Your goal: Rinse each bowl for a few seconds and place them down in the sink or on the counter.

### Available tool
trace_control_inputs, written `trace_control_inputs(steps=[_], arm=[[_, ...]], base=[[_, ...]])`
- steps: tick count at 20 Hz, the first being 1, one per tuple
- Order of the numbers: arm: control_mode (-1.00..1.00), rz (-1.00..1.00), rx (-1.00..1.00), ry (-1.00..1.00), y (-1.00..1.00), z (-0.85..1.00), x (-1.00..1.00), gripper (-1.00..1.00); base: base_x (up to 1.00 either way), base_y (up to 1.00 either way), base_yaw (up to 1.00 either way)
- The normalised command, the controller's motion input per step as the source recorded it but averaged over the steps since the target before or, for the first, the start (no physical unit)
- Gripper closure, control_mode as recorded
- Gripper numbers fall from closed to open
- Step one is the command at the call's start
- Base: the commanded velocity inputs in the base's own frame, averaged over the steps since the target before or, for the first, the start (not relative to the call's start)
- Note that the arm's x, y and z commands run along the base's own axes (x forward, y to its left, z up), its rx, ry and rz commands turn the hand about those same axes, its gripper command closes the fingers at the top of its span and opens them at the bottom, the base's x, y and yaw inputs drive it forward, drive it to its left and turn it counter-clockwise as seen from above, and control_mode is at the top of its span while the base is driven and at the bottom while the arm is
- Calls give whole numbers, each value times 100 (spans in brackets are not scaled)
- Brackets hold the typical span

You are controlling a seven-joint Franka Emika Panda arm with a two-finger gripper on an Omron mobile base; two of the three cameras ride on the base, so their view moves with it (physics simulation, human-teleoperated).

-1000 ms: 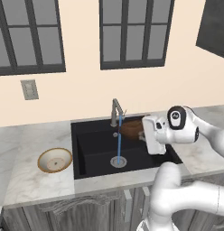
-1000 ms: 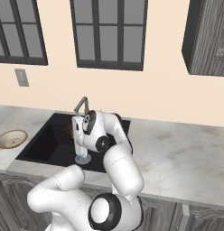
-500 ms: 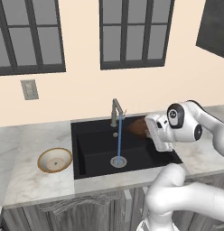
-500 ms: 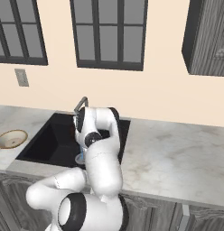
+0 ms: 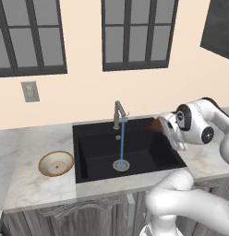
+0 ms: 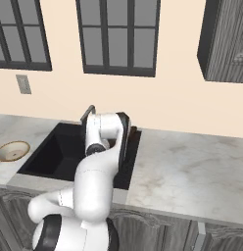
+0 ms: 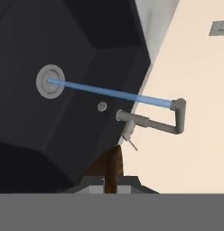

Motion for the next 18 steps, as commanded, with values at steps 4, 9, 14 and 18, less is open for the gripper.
trace_control_inputs(steps=[4,9,14,18], arm=[[-100,-28,-2,13,-66,33,1,100],[-100,-32,0,20,-57,18,0,100],[-100,-30,4,22,-41,0,0,100],[-100,-26,9,18,-53,-14,0,100]], base=[[0,0,0],[0,0,0],[0,0,0],[0,0,0]])
